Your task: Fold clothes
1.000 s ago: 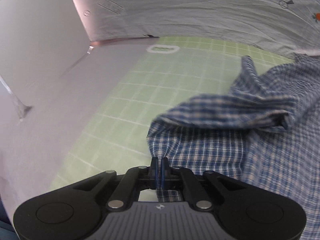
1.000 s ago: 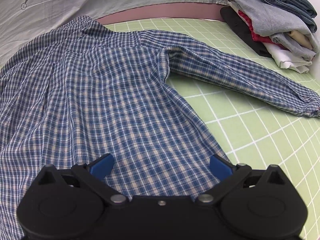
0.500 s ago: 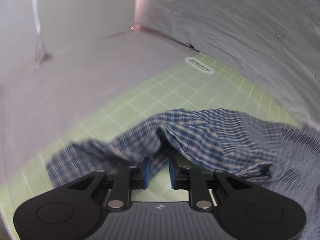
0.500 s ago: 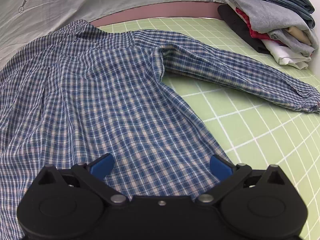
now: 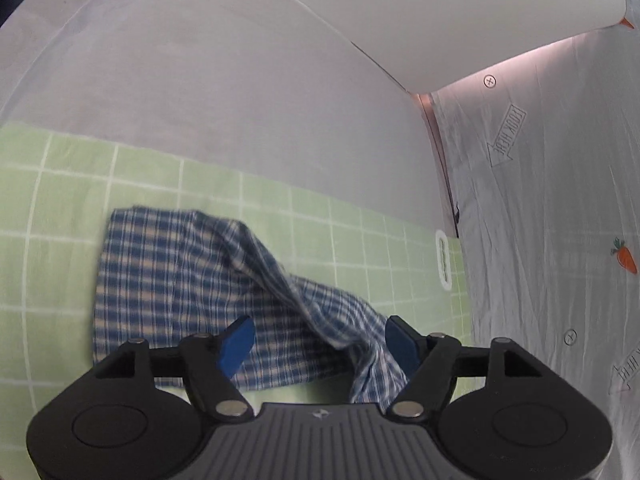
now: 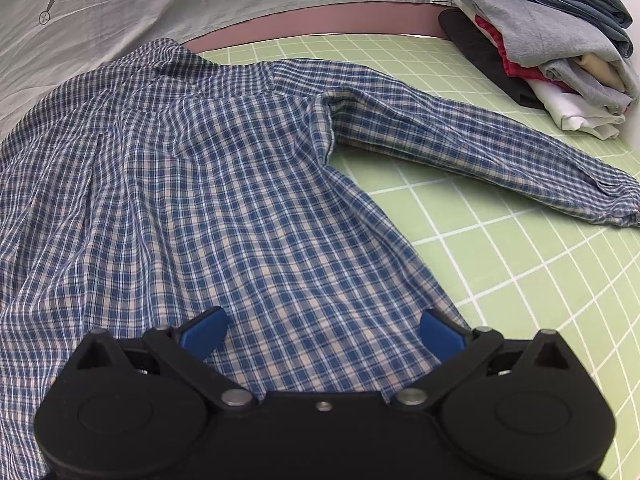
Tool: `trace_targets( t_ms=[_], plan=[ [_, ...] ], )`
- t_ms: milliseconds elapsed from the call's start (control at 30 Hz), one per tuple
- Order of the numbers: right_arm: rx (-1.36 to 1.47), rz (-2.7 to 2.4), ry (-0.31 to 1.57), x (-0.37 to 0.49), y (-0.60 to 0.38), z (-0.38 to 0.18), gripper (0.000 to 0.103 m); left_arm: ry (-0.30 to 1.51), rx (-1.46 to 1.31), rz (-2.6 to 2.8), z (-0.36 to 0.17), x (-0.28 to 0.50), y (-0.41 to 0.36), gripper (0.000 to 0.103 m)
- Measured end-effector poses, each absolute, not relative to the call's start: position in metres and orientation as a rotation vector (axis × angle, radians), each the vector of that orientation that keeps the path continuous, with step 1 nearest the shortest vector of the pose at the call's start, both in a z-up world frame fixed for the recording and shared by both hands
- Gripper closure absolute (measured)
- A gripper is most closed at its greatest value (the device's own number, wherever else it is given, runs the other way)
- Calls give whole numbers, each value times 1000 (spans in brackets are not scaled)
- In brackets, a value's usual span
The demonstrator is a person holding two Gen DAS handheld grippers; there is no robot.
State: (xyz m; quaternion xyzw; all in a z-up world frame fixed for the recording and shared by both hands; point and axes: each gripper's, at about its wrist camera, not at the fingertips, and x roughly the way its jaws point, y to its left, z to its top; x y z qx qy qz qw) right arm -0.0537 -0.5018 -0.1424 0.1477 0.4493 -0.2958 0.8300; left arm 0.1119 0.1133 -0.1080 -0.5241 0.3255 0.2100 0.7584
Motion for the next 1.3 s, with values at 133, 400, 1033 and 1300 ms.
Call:
trace_targets(
  t_ms=[133, 400, 1033, 1300],
  plan=[
    [314, -630, 950, -54, -502, -143, 0, 780, -1080, 501, -114, 136, 126, 29],
    [320, -631, 951, -55, -503, -143, 0, 865, -973, 552, -121, 159, 133, 101],
    [327, -633, 943, -55, -502, -143, 0, 635, -516, 409, -80, 127, 106, 79],
    [327, -631, 942, -54, -501, -143, 0, 715, -553, 427, -96, 124, 102, 58]
  ],
)
